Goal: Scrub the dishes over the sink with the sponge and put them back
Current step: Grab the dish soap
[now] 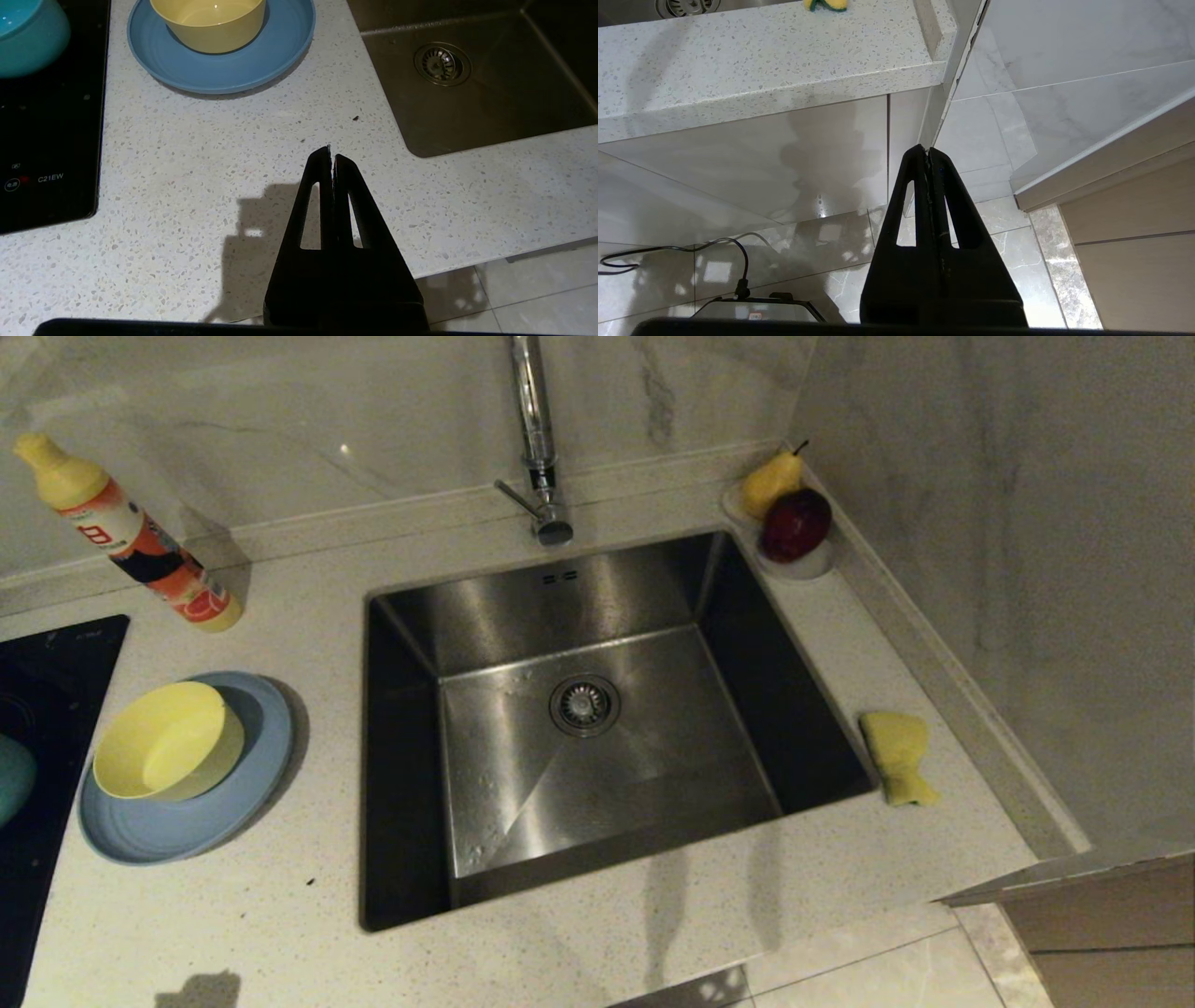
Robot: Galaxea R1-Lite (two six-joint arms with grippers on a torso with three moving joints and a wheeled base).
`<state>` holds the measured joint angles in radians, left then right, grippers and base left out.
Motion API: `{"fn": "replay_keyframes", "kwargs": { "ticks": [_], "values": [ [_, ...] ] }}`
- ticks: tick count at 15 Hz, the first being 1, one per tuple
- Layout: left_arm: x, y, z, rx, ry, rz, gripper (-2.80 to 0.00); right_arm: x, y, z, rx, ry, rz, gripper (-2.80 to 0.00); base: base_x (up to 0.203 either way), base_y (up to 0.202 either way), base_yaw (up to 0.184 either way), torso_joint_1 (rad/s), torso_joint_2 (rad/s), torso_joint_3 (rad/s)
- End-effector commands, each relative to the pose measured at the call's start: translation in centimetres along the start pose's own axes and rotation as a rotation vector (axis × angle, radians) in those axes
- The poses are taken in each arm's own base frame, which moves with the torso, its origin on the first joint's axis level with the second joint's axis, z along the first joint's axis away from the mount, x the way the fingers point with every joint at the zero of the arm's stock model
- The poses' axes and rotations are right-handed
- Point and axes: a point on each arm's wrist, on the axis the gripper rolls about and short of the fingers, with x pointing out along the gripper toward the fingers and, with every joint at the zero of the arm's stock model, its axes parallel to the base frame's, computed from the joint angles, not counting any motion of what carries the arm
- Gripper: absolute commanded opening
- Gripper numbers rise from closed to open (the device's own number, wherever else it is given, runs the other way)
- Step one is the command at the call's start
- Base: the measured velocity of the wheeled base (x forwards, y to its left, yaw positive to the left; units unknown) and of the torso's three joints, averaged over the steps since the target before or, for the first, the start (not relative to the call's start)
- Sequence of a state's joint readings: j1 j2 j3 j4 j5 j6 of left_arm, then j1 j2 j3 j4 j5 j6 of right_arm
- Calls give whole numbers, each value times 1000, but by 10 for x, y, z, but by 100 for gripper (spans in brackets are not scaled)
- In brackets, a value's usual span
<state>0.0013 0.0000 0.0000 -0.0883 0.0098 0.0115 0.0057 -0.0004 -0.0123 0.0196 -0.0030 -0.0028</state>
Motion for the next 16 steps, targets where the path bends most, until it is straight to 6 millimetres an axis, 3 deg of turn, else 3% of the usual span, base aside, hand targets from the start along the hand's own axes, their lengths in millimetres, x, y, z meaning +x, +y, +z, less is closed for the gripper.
{"fn": "replay_keyframes", "kwargs": {
  "ticks": [1,5,6,10,14,16],
  "values": [
    [2,0,-10,-3,37,6,-280,0,0,0,0,-1,0,-280,0,0,0,0,0,0],
    [2,0,-9,5,28,15,-280,0,0,0,0,-1,0,-280,0,0,0,0,0,0],
    [0,0,0,7,2,19,-280,0,0,0,0,-2,0,-280,0,0,0,0,0,0],
    [-5,1,79,7,-108,14,-280,0,0,0,0,-2,0,-280,0,0,0,0,0,0],
    [34,2,138,3,-28,17,-280,0,0,0,0,-1,0,-280,0,0,0,0,0,0],
    [70,2,161,-6,29,39,-280,0,0,0,0,-1,0,-280,0,0,0,0,0,0]
  ]
}}
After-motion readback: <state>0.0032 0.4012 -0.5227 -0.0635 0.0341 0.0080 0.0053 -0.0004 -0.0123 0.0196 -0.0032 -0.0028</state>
